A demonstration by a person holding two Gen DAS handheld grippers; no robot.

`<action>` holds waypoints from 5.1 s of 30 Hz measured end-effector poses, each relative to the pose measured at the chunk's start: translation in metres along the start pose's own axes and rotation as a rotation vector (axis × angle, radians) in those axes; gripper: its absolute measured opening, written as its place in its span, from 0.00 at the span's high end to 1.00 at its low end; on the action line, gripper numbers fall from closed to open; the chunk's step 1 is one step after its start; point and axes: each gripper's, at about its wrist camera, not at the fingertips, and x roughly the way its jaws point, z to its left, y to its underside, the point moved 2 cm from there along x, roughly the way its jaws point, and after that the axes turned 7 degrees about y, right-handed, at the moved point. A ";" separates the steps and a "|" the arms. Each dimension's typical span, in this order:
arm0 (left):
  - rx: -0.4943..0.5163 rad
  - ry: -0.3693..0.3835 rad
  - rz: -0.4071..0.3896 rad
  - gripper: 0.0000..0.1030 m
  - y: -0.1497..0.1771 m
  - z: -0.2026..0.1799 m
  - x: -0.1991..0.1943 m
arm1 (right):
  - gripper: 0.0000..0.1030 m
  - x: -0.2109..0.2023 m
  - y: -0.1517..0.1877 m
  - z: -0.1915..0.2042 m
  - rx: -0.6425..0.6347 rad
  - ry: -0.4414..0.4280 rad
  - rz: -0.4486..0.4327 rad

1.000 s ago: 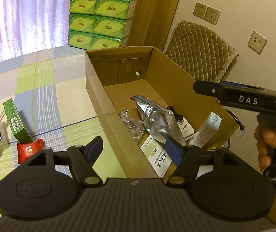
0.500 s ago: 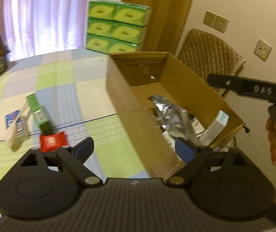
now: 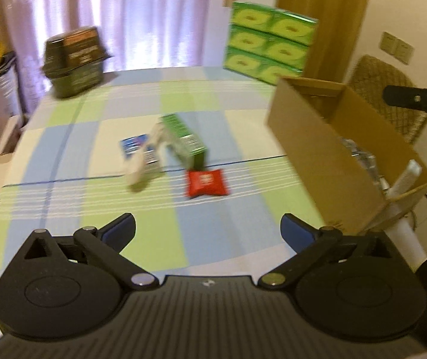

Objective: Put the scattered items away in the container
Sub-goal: 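Move both tools back from the cardboard box toward the table, then grasp the red candy packet with the right tool, then grasp the white plastic spoon by its bowl with the left tool, then carry the spoon and red packet over the cardboard box with both tools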

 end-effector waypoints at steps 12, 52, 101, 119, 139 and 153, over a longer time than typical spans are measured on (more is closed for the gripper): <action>-0.029 -0.093 0.026 0.02 0.016 0.073 -0.004 | 0.09 0.064 0.034 0.077 -0.093 -0.091 0.131; 0.052 -0.065 0.012 0.02 -0.003 0.141 0.117 | 0.09 0.237 0.111 0.114 0.025 0.055 0.261; 0.164 -0.022 0.128 0.74 0.024 0.087 0.121 | 0.51 0.199 0.114 0.081 0.071 0.082 0.290; 0.114 -0.009 0.148 0.57 0.066 0.060 0.089 | 0.51 0.136 0.137 0.079 0.094 0.064 0.293; 0.101 -0.013 0.130 0.74 0.062 0.058 0.085 | 0.51 0.137 0.137 0.080 0.113 0.048 0.284; 0.066 -0.018 0.086 0.74 0.066 0.050 0.060 | 0.51 0.131 0.135 0.084 0.090 0.042 0.263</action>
